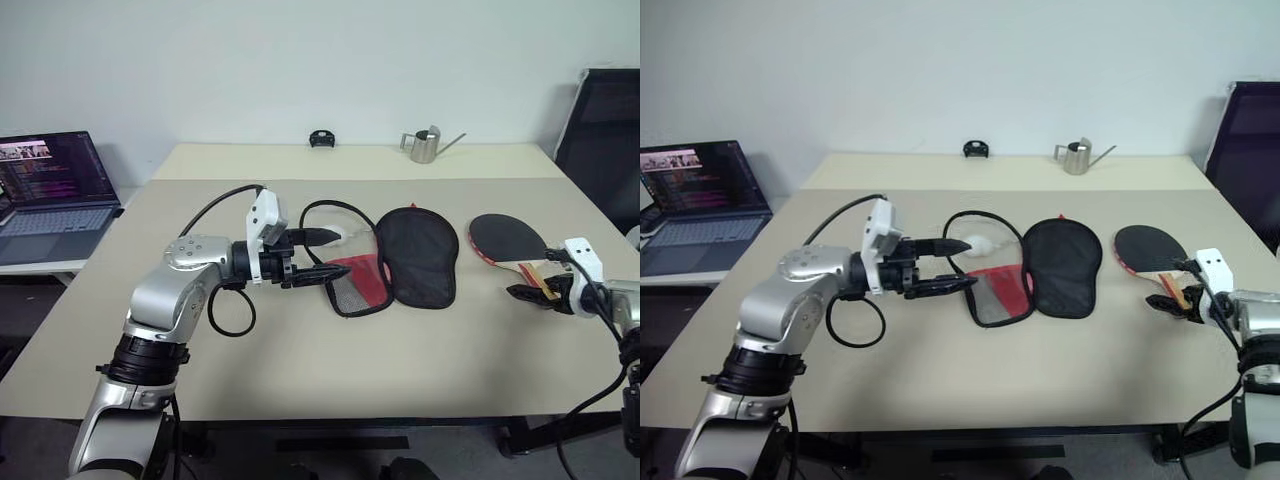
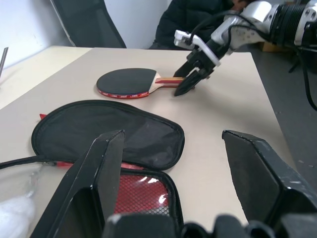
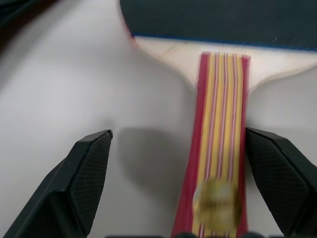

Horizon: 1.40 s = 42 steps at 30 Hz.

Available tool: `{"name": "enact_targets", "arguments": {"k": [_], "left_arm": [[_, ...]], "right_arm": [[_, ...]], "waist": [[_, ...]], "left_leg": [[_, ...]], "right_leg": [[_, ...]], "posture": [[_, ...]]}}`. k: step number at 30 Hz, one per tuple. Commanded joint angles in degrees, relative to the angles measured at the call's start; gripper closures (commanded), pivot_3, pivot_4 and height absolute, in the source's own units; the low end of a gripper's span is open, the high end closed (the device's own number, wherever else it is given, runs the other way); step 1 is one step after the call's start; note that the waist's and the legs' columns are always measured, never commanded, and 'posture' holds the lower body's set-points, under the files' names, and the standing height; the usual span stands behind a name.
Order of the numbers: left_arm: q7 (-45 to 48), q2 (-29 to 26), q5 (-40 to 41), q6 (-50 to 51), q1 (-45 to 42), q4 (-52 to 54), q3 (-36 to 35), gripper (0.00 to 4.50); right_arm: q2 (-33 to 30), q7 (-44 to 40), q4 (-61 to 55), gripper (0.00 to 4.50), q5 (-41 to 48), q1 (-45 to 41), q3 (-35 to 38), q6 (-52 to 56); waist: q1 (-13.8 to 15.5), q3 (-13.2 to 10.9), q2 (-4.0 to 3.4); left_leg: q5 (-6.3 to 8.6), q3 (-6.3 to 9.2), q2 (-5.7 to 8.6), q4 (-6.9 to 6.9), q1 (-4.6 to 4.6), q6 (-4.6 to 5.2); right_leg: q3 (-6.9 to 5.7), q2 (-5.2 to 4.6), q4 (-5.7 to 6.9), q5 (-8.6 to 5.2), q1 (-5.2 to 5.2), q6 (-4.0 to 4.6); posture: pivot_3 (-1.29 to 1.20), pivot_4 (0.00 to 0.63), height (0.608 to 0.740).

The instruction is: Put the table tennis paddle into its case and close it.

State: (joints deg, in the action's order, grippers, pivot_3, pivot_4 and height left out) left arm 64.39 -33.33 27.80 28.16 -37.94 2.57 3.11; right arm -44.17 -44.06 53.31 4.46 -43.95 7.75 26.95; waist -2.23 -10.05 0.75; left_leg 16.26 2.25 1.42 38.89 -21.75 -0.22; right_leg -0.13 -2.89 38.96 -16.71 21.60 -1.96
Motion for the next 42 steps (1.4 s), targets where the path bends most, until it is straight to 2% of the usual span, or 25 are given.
{"name": "enact_targets", "arguments": {"k": [1,9,13,21,26,31,34,37,42], "left_arm": [[0.1,0.1,0.0,-1.2,-1.5,0.5,-0.5,1.06],[-0.3,-0.4,0.2,-0.8,-0.6,1.6,-1.1,1.06],[-0.7,-0.6,0.3,-0.7,-0.2,2.0,-1.3,1.06],[-0.8,-1.8,0.2,-0.9,0.5,1.4,-2.2,1.06],[-1.0,-3.6,0.2,-1.0,1.4,1.1,-3.3,1.06],[-1.7,-4.7,0.7,-0.5,3.0,2.2,-4.5,1.06],[-2.3,-5.0,1.1,0.0,3.8,2.8,-5.5,1.06],[-2.6,-5.6,1.3,0.2,4.4,3.1,-6.3,1.06],[-2.5,-6.1,2.0,0.3,4.9,3.3,-6.9,1.06]], "right_arm": [[0.9,7.0,4.8,0.02,-1.7,-2.1,0.3,-3.9],[2.8,10.0,11.3,0.02,-2.4,-4.8,-0.6,-7.0],[2.9,10.3,12.8,0.86,-2.1,-5.6,-0.3,-6.5],[3.3,12.2,13.3,3.36,-0.7,-5.7,1.4,-4.7],[3.5,16.6,11.0,3.41,1.1,-5.7,4.4,-5.5],[3.4,18.1,2.4,3.41,3.9,-4.9,6.9,-1.3],[3.9,19.3,-7.8,3.41,6.1,-3.2,8.0,4.4],[6.3,23.0,-23.1,3.41,8.7,-0.4,9.9,13.4],[14.5,32.1,-44.1,3.41,12.5,1.4,13.1,26.9]], "waist": [[0.1,0.0,0.08],[0.0,-0.1,0.25],[0.0,-0.1,0.29],[0.4,-0.1,0.36],[0.4,-0.1,0.51],[0.4,-0.1,0.51],[0.5,-0.3,0.30],[0.2,-0.3,0.22],[0.2,-0.3,0.20]], "left_leg": [[0.00,0.01,0.02,0.00,0.06,0.00],[0.00,-0.01,0.01,0.02,0.18,0.01],[0.00,-0.01,0.01,0.02,0.21,0.01],[0.00,0.00,0.02,0.02,0.19,0.01],[0.00,0.00,0.02,0.02,0.20,0.01],[0.00,0.00,0.06,0.01,0.07,0.02],[0.00,0.00,0.06,-0.04,-0.31,0.02],[-0.13,0.00,-0.02,-0.05,-0.96,-0.19],[-0.16,-0.18,-0.09,-0.10,-1.47,-0.25]], "right_leg": [[0.00,-0.01,-0.01,0.01,-0.08,-0.02],[0.08,0.01,0.00,0.09,-0.19,-0.03],[0.09,0.01,-0.01,0.10,-0.22,-0.04],[0.08,0.00,-0.03,0.11,-0.23,-0.04],[0.09,-0.01,-0.04,0.13,-0.24,-0.05],[0.10,-0.05,-0.09,0.16,-0.14,-0.05],[0.11,-0.05,-0.04,0.16,0.30,-0.04],[0.09,-0.01,0.03,0.14,0.96,-0.01],[0.27,0.04,0.08,0.13,1.65,0.00]], "posture": [[0.00,0.150,0.740],[0.00,0.150,0.740],[0.00,0.150,0.740],[0.00,0.150,0.740],[0.00,0.150,0.740],[0.00,0.150,0.740],[0.00,0.150,0.740],[0.00,0.150,0.740],[0.00,0.150,0.740]]}}
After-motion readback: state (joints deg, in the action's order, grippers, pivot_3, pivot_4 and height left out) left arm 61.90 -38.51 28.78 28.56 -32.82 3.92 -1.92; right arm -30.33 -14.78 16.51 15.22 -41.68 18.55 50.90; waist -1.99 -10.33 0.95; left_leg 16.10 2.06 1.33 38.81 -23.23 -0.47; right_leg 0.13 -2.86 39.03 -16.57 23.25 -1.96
